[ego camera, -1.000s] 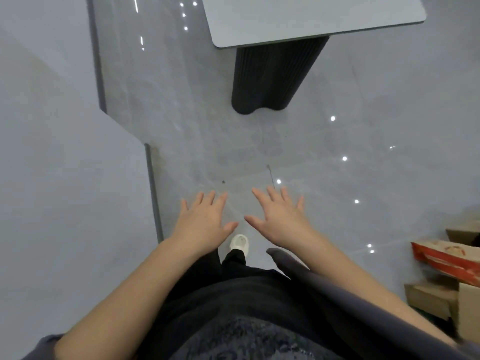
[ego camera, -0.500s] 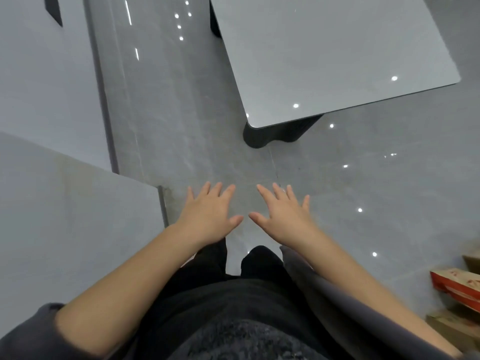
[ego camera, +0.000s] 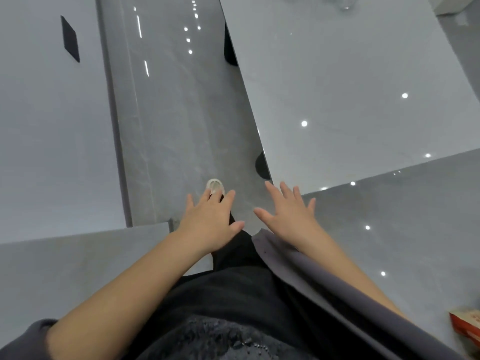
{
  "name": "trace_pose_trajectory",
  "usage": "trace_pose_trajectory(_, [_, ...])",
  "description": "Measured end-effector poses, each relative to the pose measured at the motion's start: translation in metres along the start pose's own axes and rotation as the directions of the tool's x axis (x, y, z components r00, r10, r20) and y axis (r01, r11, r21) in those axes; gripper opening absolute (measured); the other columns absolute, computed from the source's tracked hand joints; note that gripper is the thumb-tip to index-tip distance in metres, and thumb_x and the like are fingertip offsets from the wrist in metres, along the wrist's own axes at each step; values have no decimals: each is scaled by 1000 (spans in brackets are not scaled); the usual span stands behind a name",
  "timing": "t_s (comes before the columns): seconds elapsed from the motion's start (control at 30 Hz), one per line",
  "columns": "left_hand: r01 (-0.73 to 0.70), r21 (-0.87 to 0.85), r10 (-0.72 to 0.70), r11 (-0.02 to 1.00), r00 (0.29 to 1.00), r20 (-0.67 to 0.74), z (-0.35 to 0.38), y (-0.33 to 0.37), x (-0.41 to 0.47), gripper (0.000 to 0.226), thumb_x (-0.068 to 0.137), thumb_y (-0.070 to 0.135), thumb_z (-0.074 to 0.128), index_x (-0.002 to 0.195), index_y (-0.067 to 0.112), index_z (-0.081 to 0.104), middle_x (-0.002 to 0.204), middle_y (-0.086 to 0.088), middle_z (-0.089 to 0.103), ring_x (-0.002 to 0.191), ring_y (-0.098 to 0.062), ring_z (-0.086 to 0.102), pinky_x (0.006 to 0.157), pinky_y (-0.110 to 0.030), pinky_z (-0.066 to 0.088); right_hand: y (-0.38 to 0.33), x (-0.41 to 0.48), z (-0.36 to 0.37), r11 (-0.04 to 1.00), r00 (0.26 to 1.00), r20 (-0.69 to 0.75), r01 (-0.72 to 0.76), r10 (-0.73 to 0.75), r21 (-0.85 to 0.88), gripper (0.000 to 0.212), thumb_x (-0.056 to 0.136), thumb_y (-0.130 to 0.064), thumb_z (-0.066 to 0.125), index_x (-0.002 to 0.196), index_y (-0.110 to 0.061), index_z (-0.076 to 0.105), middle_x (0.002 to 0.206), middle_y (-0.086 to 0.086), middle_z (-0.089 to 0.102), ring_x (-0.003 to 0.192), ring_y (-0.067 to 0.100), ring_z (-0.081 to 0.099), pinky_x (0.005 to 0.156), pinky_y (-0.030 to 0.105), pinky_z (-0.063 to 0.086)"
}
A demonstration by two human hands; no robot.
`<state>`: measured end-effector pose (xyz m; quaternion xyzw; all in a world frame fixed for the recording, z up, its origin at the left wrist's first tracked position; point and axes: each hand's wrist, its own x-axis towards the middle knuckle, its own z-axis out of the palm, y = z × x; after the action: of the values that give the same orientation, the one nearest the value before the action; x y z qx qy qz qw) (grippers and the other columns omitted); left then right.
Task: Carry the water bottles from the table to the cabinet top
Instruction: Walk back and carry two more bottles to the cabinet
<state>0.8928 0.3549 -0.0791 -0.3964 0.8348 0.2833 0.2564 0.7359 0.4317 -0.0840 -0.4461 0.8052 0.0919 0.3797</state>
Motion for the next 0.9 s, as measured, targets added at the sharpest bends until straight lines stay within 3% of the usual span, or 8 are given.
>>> trace_pose_trajectory(0.6, [6, -39, -3, 999, 998, 69, -204, -88, 186, 74, 96, 57, 36, 154, 26, 4, 163, -3, 5, 150, -26, -1, 119, -54, 3, -103, 191, -172, 998, 999, 22, -51, 50, 48, 74, 96, -59, 36, 156, -33, 1, 165, 5, -3, 150, 33, -9, 115, 64, -2])
trace_pose_trajectory(0.9, [-196, 141, 183, 970, 978, 96, -308, -139, 293, 75, 95, 60, 33, 154, 25, 4, 163, -5, 5, 149, -26, -3, 118, -55, 3, -157, 273, -228, 945, 969, -29, -233, 246, 228, 74, 95, -61, 37, 155, -34, 1, 165, 4, -4, 150, 33, -9, 116, 64, -1])
